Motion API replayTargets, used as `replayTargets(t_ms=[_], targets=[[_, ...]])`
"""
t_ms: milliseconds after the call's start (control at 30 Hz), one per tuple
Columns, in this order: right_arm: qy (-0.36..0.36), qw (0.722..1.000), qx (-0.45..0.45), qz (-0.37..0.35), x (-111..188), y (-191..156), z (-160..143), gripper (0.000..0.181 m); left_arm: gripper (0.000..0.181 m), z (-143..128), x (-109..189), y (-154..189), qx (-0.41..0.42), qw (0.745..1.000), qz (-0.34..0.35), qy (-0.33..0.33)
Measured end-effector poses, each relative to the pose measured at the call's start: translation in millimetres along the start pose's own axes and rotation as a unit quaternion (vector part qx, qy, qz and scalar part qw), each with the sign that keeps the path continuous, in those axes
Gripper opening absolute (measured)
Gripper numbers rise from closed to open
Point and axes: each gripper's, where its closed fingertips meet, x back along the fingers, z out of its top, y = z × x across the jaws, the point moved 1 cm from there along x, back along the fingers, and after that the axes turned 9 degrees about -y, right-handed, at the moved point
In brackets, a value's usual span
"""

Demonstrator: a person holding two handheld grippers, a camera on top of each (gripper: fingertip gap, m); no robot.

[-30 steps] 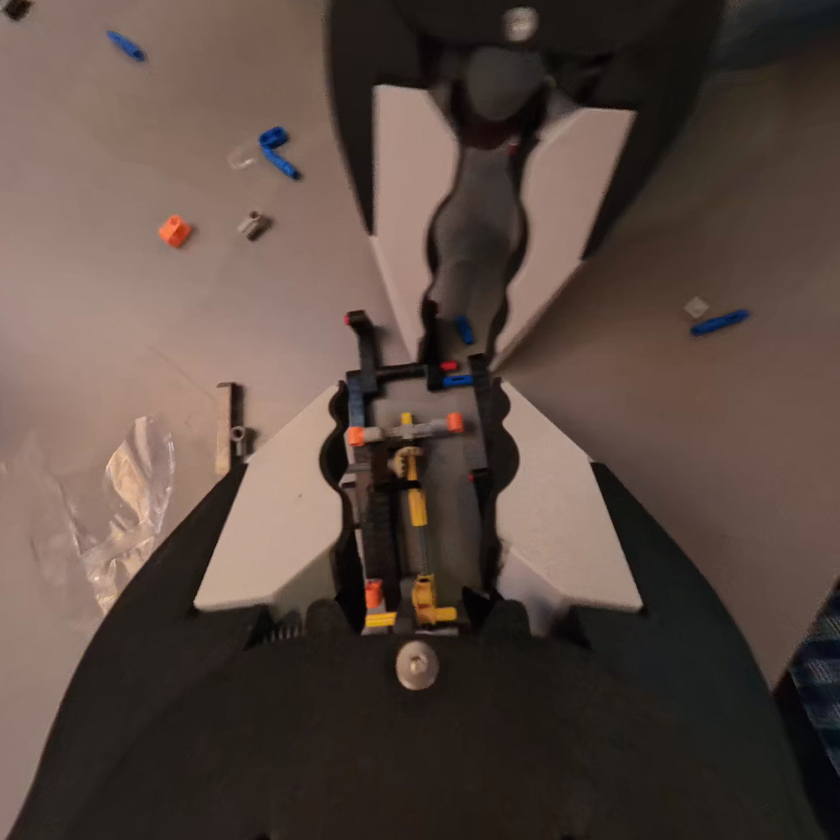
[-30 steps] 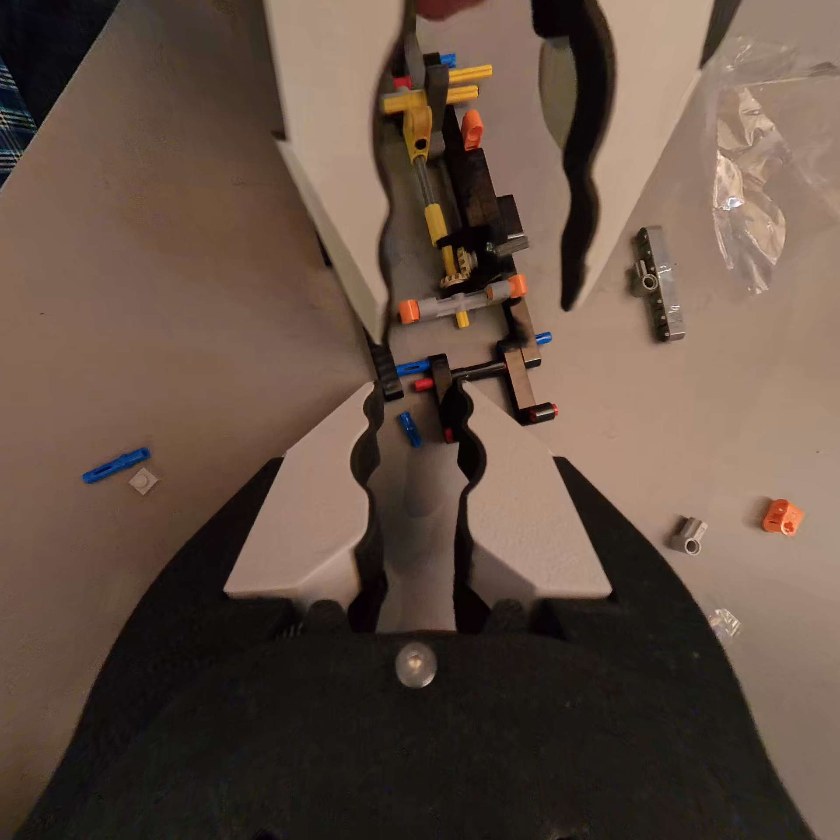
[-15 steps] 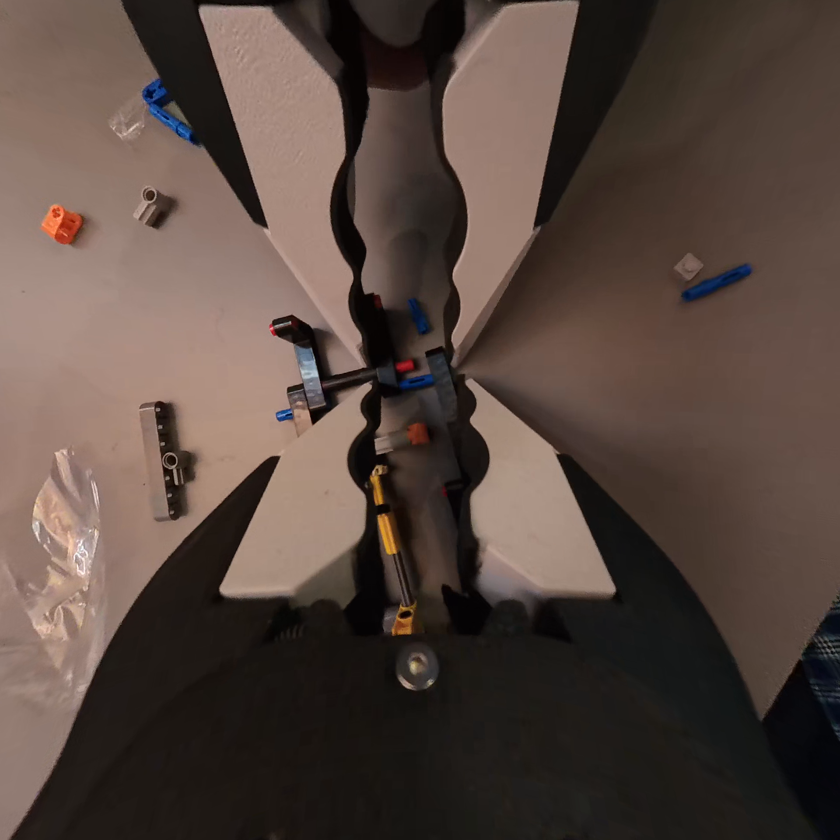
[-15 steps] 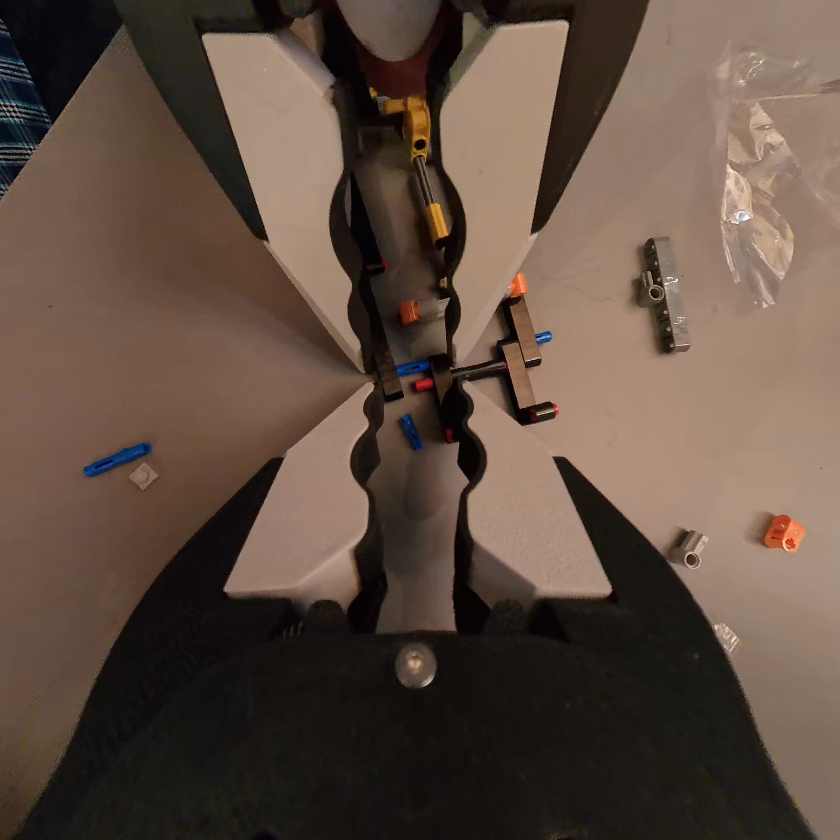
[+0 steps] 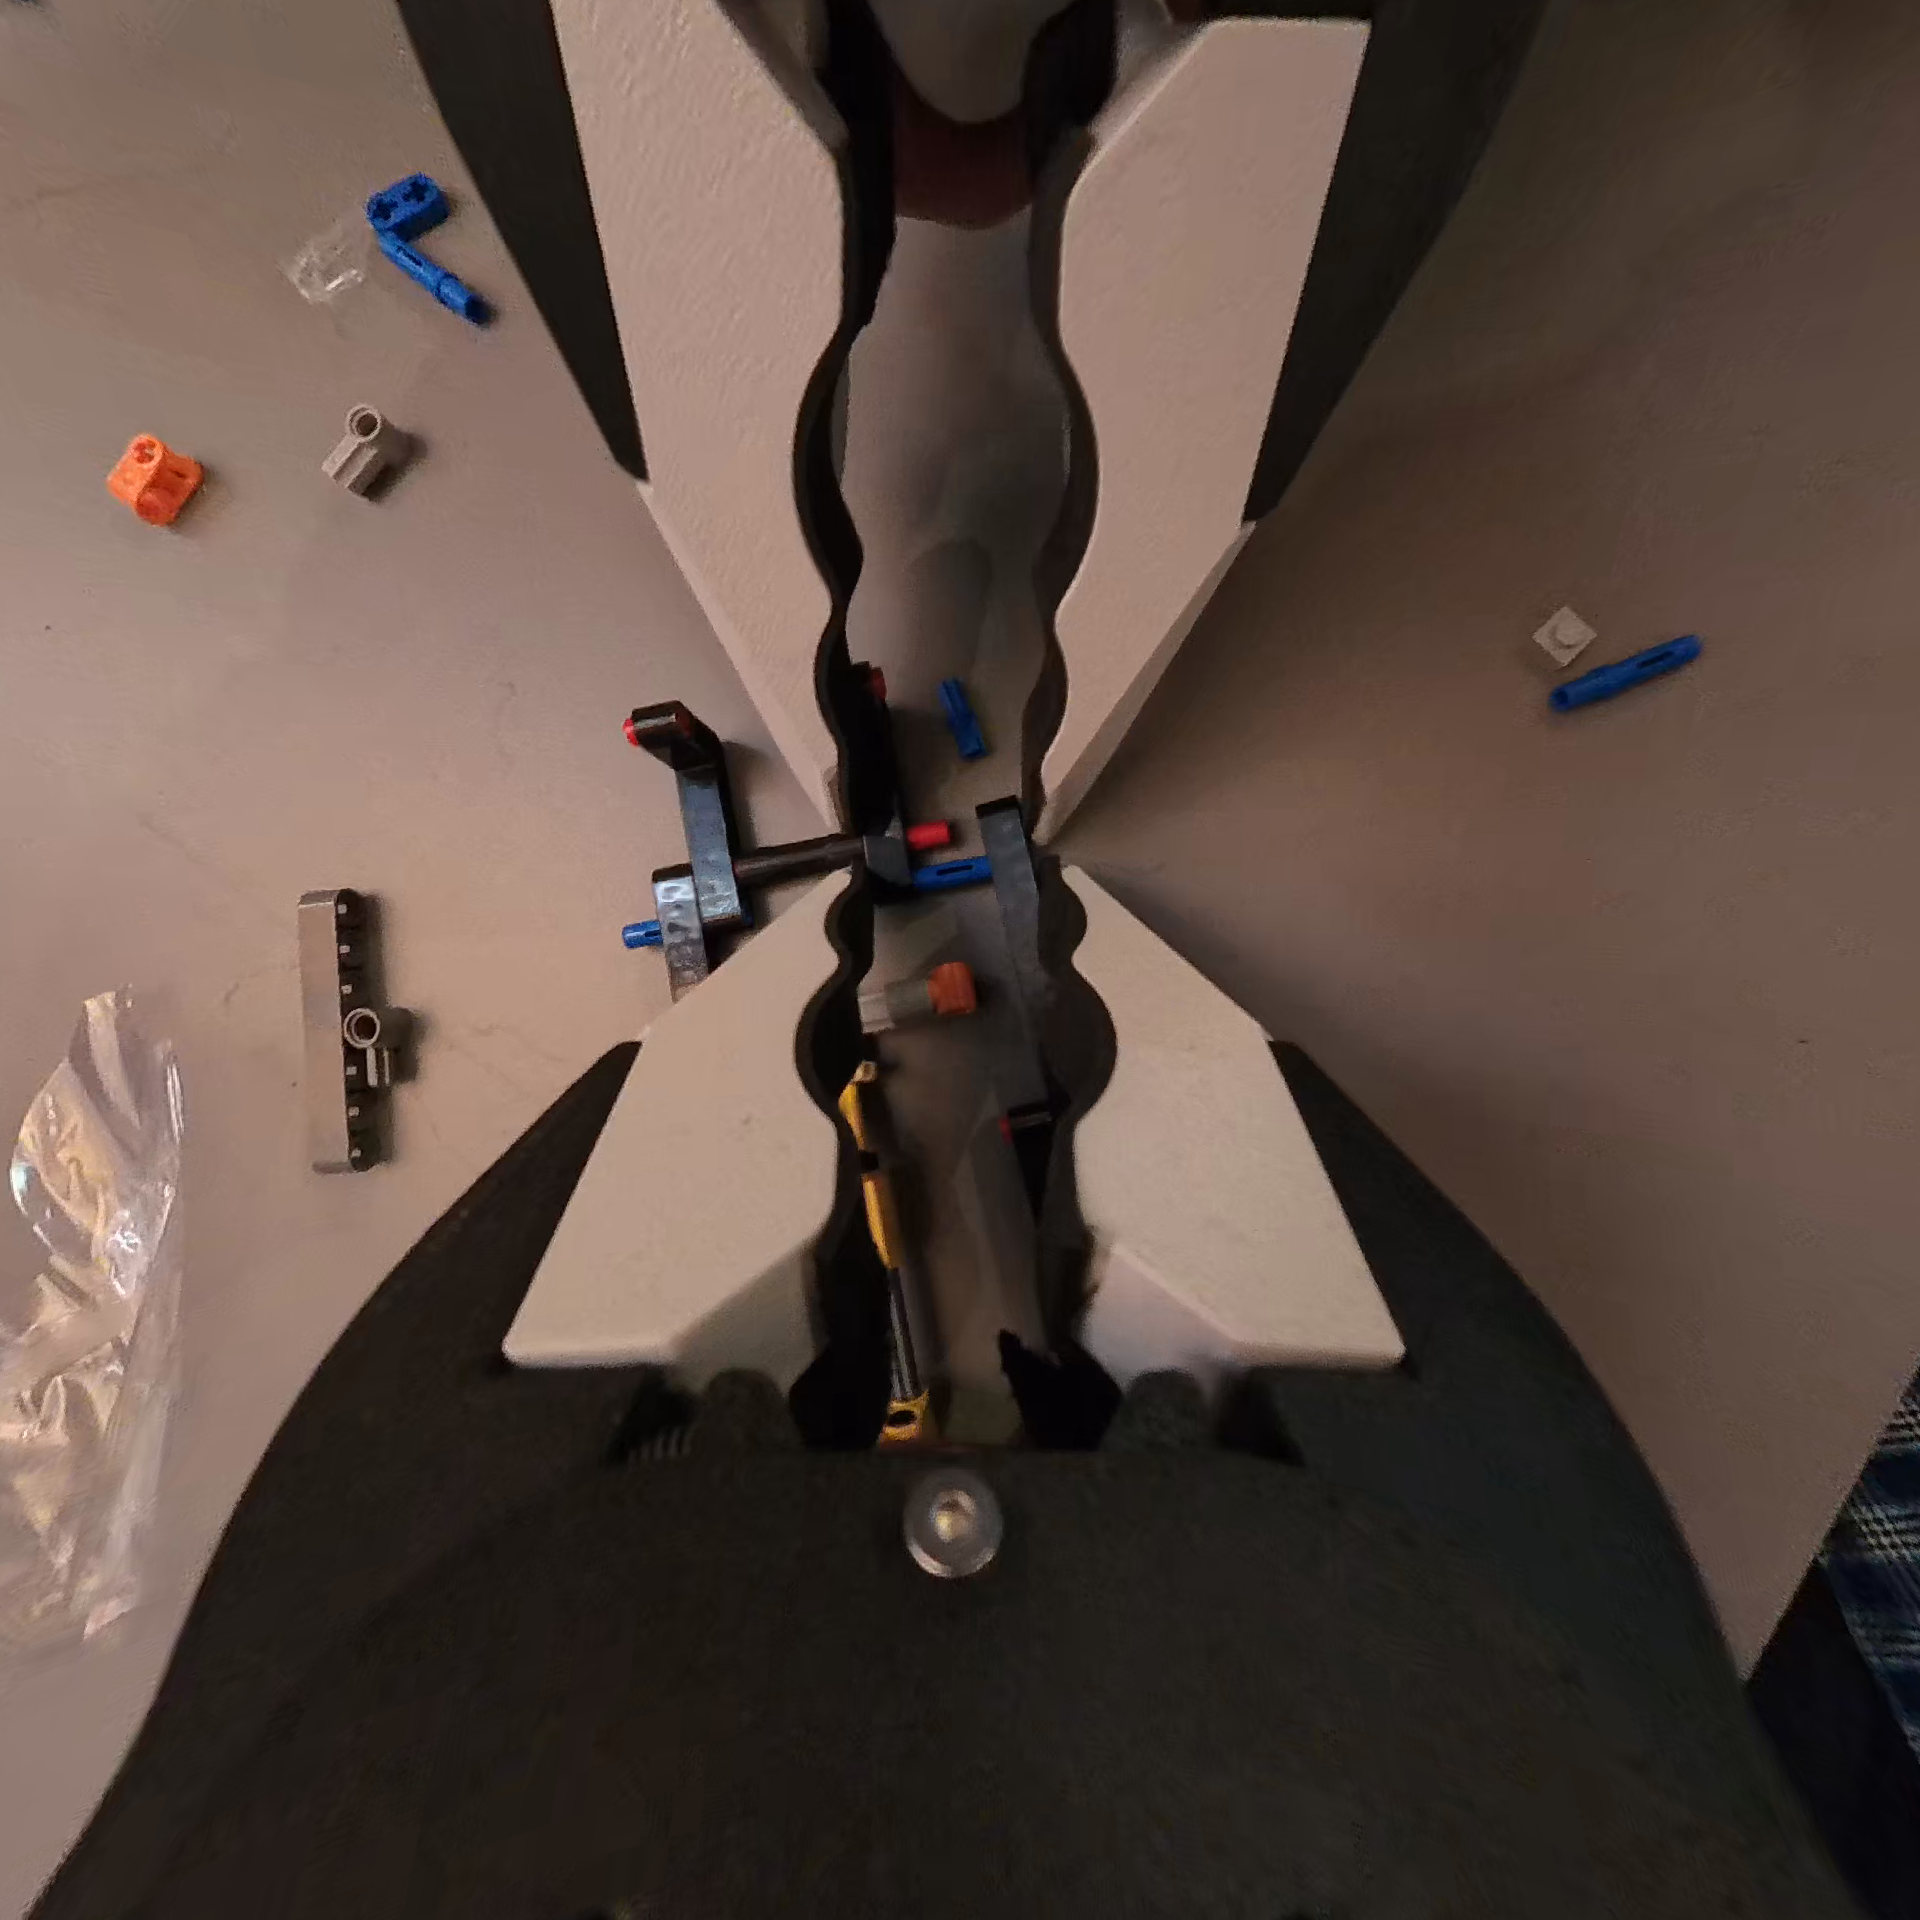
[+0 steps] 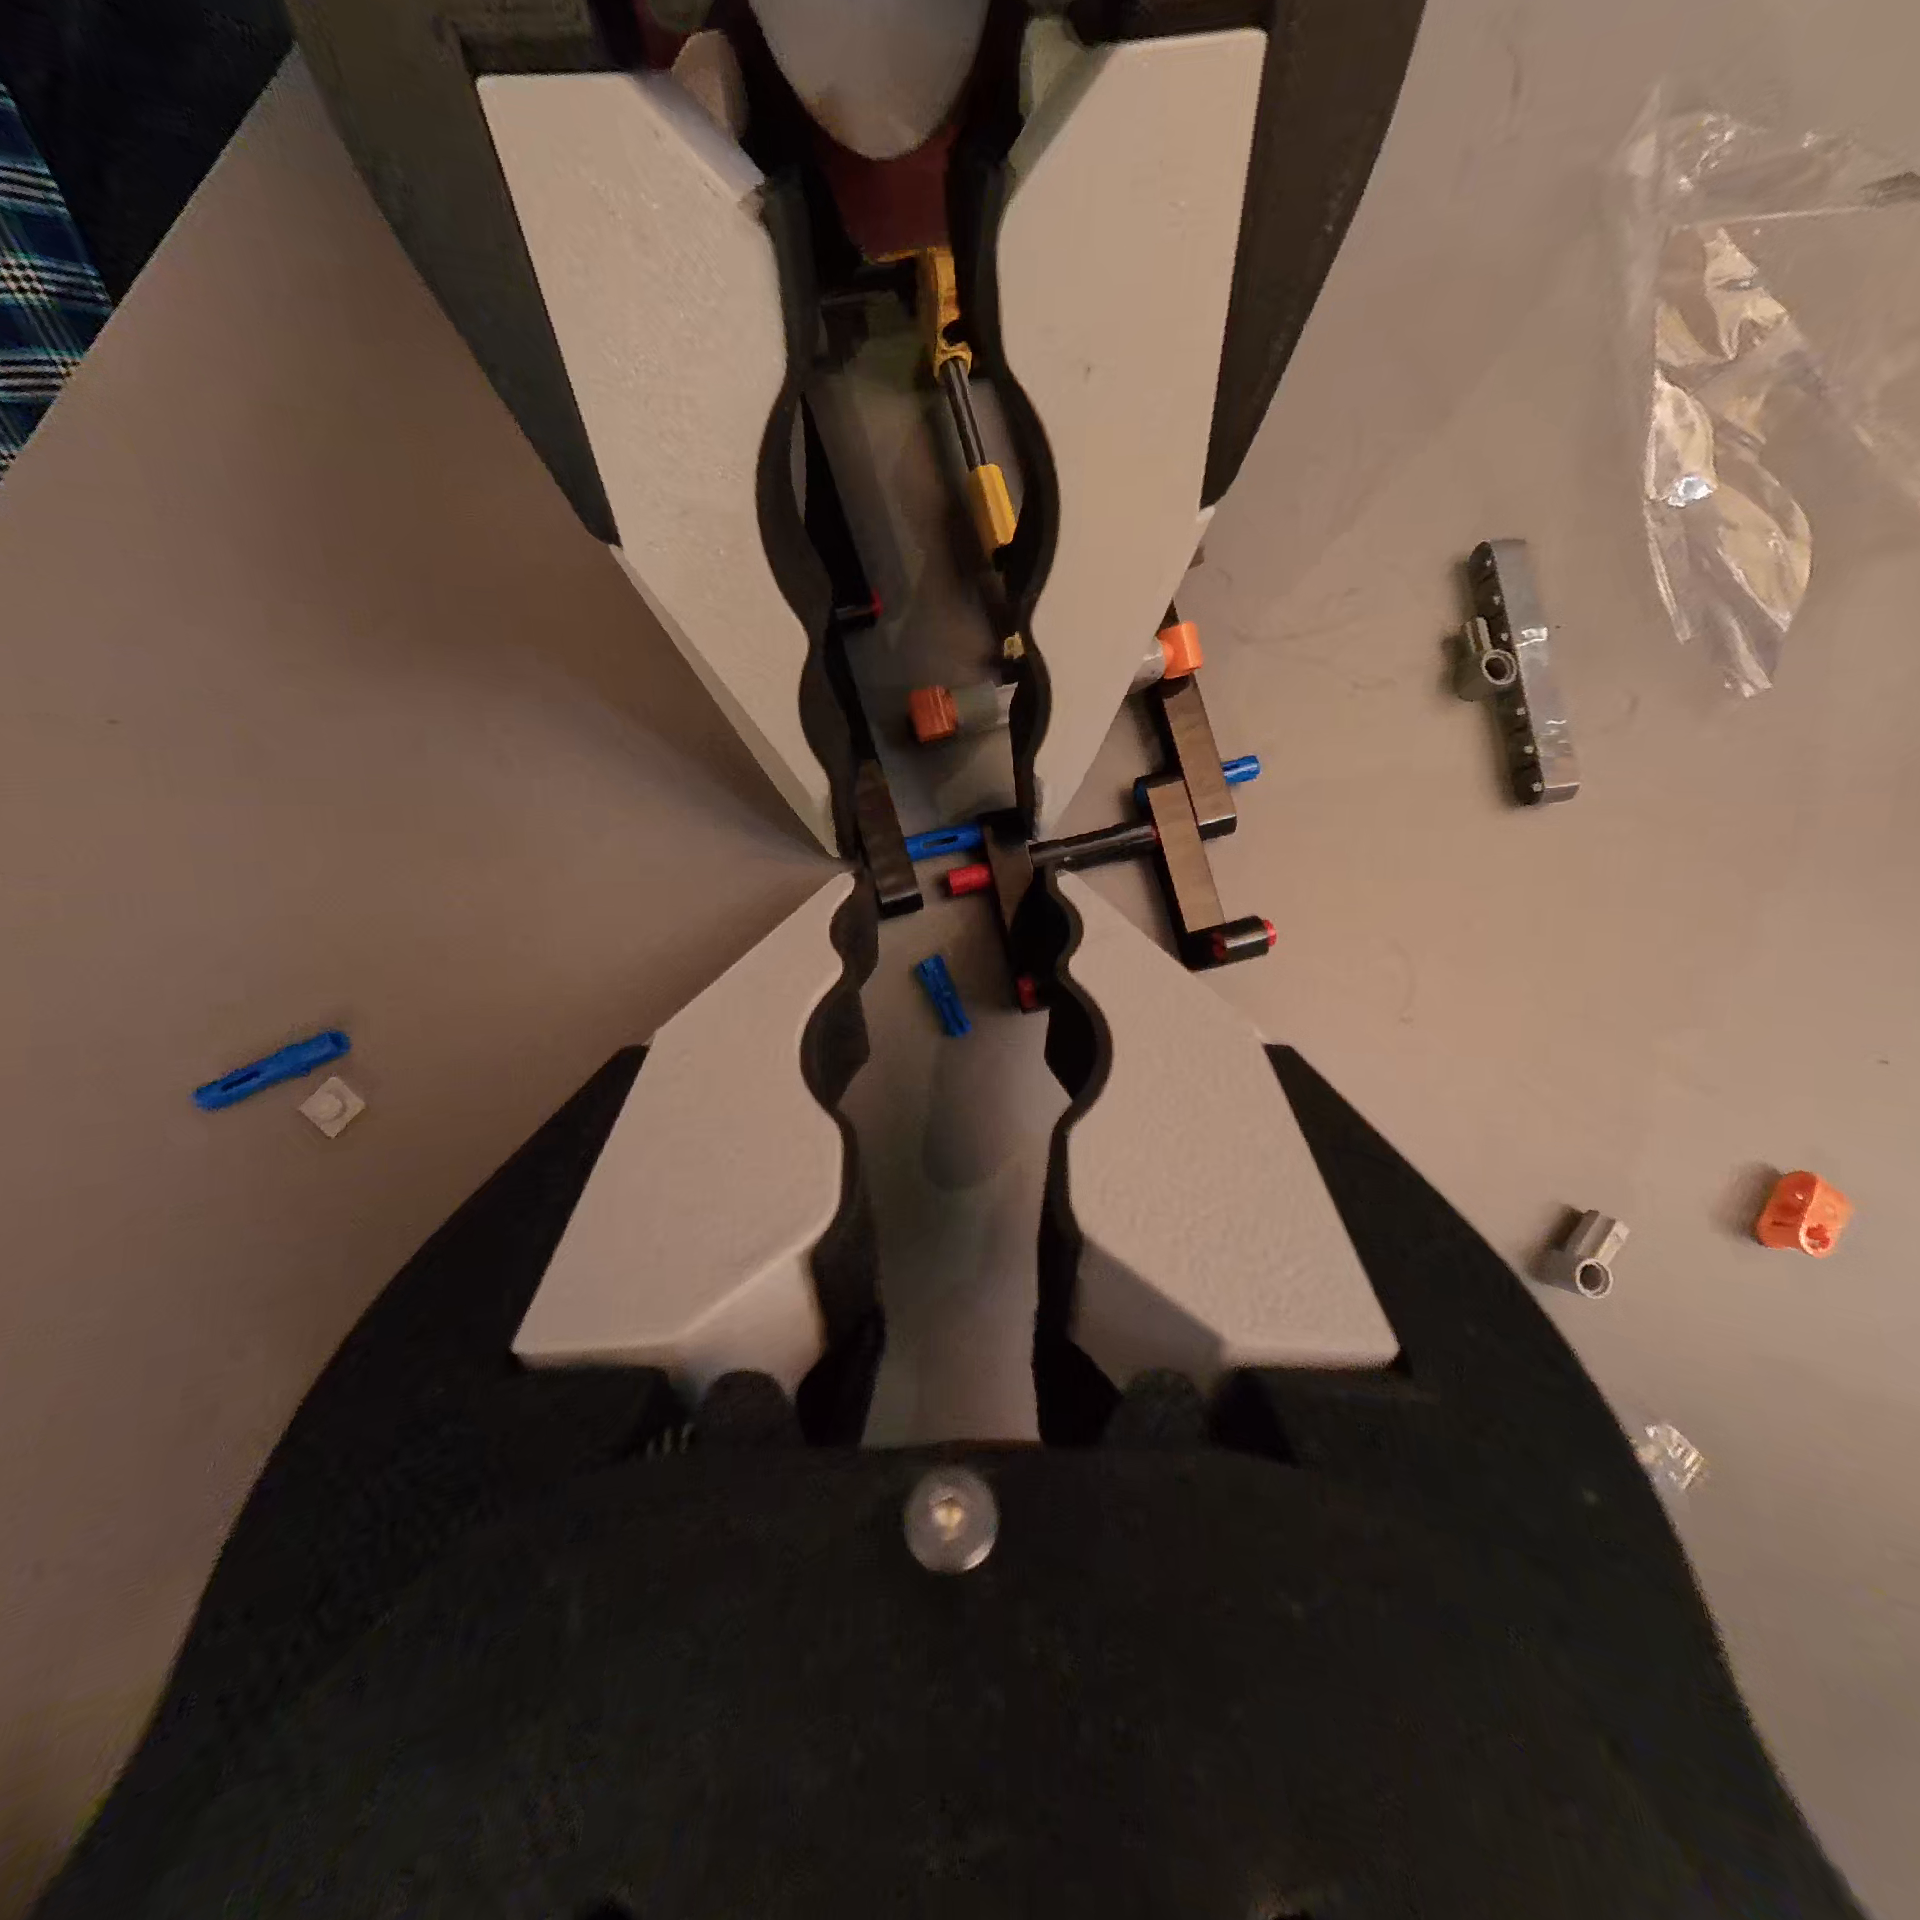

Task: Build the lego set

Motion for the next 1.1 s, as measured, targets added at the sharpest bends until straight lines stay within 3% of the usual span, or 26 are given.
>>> replayTargets(t_ms=[533,667,1100], targets=[[0.008,1.0,-0.021,-0.003,0.1,-0.5,0.3,0.029,0.03,0.0,0.4,-0.1,-0.01,1.0,-0.008,0.003],[0.015,1.0,-0.02,-0.006,0.3,-0.4,0.3,0.029,0.042,-1.9,1.1,4.8,-0.008,1.0,-0.015,-0.002],[0.017,1.0,-0.012,-0.008,0.5,-0.7,0.1,0.029,0.022,-6.6,3.7,6.4,-0.013,1.0,0.0,-0.015]])
